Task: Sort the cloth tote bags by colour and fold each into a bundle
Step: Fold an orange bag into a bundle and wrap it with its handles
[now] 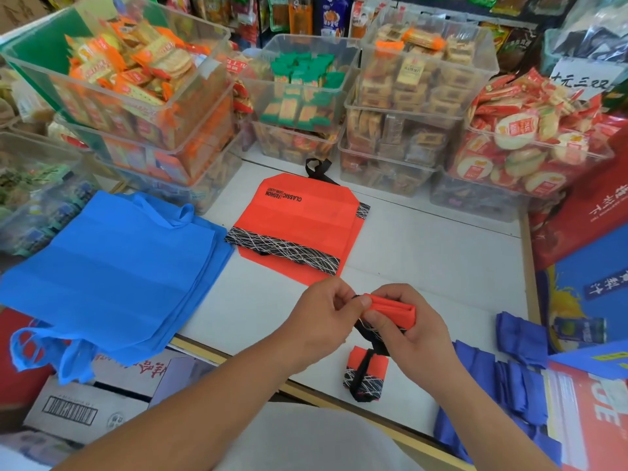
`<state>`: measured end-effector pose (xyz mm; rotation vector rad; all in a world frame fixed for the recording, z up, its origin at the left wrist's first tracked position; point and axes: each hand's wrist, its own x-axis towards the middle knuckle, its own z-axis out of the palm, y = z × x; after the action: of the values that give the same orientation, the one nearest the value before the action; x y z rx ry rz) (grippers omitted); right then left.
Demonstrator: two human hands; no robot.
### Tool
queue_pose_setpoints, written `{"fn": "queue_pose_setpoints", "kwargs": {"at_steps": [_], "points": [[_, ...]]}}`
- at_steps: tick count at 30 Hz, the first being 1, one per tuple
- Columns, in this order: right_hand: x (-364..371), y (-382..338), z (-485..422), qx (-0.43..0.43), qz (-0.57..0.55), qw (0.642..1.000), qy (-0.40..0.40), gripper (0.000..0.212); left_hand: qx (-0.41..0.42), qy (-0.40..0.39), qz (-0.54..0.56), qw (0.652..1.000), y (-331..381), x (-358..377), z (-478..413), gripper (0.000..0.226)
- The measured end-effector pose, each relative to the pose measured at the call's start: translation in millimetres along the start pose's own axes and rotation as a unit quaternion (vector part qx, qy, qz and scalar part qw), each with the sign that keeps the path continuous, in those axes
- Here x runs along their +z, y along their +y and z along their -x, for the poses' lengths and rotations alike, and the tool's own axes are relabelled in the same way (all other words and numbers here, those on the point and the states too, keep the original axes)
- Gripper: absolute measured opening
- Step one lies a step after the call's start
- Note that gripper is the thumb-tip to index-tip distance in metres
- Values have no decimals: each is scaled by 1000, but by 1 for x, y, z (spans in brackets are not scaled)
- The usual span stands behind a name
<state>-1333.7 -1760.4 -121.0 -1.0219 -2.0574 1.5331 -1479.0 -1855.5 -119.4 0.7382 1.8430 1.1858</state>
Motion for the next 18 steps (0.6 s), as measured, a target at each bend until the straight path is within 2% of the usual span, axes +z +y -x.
{"fn": "queue_pose_setpoints", "kwargs": {"at_steps": [3,6,9,11,13,14,15,16,18], "points": [[-4,5,-4,5,-1,1000,13,20,-59,-60,55,995,0,-6,-2,17],[-7,5,-7,-20,12,1000,-2,19,-76,-46,78,993,2,-4,-4,13],[-6,6,-5,-37,29,998,-27,18,-20,-10,-41,999,4,-2,-7,8],[-2,9,-3,-35,35,998,-39,20,43,11,-146,988,5,-1,-4,10],[3,13,-2,-42,39,997,-52,23,119,29,-304,945,5,3,0,13],[4,14,-2,-50,43,996,-55,24,150,37,-355,922,4,5,2,13],[5,14,-3,-58,47,996,-55,25,164,49,-363,916,2,7,2,12],[4,13,-4,-63,52,995,-53,24,152,58,-319,934,0,7,2,10],[-2,12,-6,-68,56,995,-54,24,66,51,-122,989,0,4,-1,7]]}}
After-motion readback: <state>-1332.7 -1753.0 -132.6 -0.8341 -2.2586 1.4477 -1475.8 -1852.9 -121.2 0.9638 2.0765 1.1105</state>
